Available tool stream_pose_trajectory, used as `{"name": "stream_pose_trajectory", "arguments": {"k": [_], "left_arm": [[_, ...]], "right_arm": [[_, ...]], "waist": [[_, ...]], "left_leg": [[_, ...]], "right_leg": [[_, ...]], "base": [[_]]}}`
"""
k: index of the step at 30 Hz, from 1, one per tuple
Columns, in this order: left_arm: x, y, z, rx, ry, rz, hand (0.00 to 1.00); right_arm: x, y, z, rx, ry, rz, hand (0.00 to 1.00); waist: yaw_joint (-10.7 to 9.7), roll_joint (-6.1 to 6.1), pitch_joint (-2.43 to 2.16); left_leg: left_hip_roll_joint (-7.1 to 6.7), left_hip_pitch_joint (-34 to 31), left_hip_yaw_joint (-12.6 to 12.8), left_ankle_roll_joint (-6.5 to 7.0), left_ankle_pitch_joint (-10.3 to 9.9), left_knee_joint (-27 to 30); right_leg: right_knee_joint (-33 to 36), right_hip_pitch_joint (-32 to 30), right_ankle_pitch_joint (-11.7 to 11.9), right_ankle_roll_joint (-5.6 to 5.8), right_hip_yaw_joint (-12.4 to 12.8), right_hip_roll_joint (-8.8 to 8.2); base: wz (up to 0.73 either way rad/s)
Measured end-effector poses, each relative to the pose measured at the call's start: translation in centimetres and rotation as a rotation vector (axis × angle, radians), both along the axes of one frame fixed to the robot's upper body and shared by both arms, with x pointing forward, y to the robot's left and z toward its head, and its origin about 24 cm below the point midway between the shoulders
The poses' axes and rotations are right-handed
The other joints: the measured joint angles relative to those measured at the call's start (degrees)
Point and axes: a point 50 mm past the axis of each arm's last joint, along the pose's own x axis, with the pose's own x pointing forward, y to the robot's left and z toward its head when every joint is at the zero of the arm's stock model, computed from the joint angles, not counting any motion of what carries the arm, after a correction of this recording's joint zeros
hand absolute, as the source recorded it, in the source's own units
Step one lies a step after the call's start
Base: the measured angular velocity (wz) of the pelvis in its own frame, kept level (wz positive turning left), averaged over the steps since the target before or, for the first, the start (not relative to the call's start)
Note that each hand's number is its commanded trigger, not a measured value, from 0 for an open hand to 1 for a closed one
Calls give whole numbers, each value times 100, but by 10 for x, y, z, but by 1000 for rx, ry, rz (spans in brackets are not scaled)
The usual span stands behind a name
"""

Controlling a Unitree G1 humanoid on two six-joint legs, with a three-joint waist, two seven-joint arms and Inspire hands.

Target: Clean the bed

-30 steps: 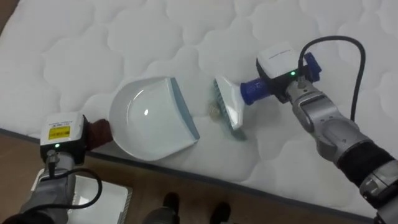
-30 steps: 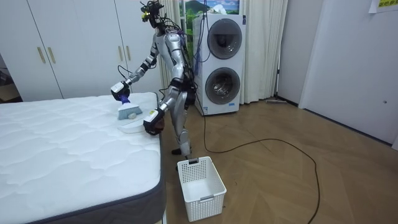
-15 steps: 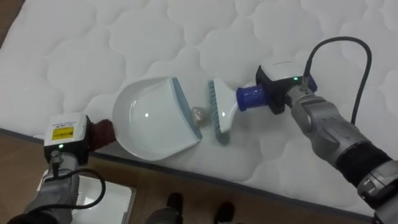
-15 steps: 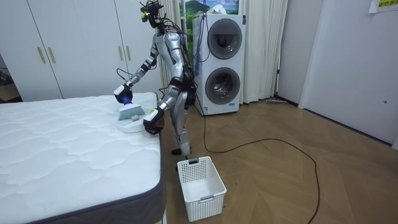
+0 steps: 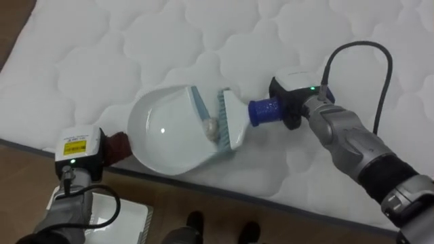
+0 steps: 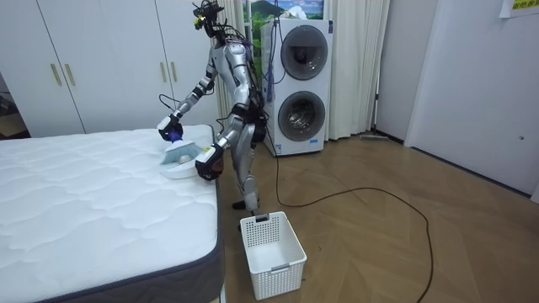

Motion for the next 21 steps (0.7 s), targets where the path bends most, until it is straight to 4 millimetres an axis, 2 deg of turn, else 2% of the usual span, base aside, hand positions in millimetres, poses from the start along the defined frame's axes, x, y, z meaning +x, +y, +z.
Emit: {"name": "stream_pose_trajectory", "arguments": {"k": [10,14,21], "left_arm": [[-2,-1,-3,-3,13,2,100],[-2,-3,-4,-10,14,-1,100],[-3,-4,-5,-8,21,-11,100]], "right_arm": [[-5,35,-1,130,44,121,100],[-5,37,-1,138,47,135,100],[-6,41,-1,152,51,150,100]], "waist": [[8,0,0],[4,0,0],[1,0,0]], "left_leg": [[-11,7,44,19,11,7],[-33,6,64,45,27,9],[-44,2,97,55,32,55]], "right_leg": [[83,-42,-3,-1,-9,-21],[115,-52,-9,11,-21,-93],[174,-76,-12,14,-16,-98]], "base": [[-1],[0],[0]]}}
